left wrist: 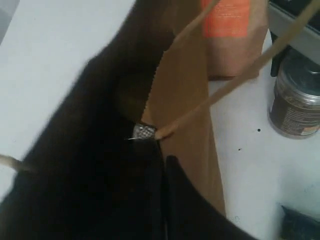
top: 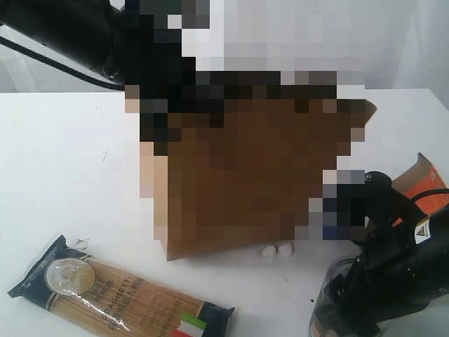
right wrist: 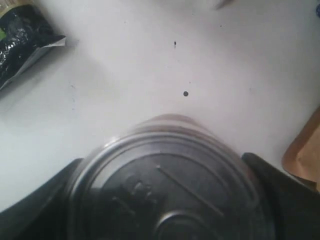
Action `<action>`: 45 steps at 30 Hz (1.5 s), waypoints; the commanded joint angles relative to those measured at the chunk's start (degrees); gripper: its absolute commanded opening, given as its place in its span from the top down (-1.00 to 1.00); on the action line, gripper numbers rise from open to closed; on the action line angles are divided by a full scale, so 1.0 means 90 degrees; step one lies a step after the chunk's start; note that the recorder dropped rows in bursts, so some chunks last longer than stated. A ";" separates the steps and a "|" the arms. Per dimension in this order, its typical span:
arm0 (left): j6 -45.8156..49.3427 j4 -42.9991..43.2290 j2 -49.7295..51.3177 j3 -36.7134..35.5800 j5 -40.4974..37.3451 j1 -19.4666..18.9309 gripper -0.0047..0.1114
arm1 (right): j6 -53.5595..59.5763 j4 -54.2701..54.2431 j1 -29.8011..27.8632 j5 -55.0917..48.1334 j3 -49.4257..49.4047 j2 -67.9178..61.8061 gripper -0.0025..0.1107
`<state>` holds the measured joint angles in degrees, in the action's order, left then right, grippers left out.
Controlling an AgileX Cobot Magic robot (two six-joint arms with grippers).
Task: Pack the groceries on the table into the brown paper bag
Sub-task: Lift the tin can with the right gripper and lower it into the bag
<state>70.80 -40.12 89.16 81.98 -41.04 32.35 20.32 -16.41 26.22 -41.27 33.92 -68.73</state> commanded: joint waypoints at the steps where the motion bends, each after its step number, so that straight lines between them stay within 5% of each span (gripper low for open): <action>1: -0.0065 -0.0130 -0.0401 0.0027 -0.0278 0.0032 0.92 | 0.0050 -0.0060 0.0008 0.0075 -0.0038 0.0001 -0.02; 10: -0.0567 -0.0077 -0.0502 -0.0089 -0.0975 0.0032 0.92 | 0.0050 -0.0060 0.0008 -0.0001 -0.0038 0.0001 -0.03; 19: -0.0624 -0.0063 -0.0502 -0.0155 -0.1167 0.0032 0.92 | 0.0023 -0.0060 0.0008 -0.0584 -0.0038 0.0001 -0.23; 20: -0.0624 -0.0063 -0.0502 -0.0155 -0.1213 0.0032 0.92 | 0.0023 -0.0060 0.0008 -0.0596 -0.0038 0.0001 -0.19; 22: -0.0624 -0.0063 -0.0502 -0.0155 -0.1283 0.0032 0.92 | 0.0023 -0.0044 0.0008 -0.0583 -0.0038 0.0001 0.28; 23: -0.0624 -0.0063 -0.0502 -0.0155 -0.1283 0.0032 0.92 | 0.0023 -0.0026 0.0008 -0.0524 -0.0038 0.0001 0.68; 25: -0.0624 -0.0063 -0.0502 -0.0155 -0.1312 0.0032 0.92 | 0.0023 0.0119 0.0008 -0.0589 0.0089 0.0001 0.95; 36: -0.0612 -0.0089 -0.0768 -0.0155 -0.1542 0.0032 0.92 | -0.1314 0.2531 0.0008 -0.1477 0.2080 0.1061 0.96; 45: -0.0612 -0.0089 -0.0840 -0.0155 -0.1542 0.0032 0.92 | -0.1411 0.2681 0.0008 -0.1385 0.3768 0.1121 0.96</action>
<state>65.57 -38.11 82.99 80.52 -54.07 32.35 8.03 6.86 26.26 -55.82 63.80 -59.46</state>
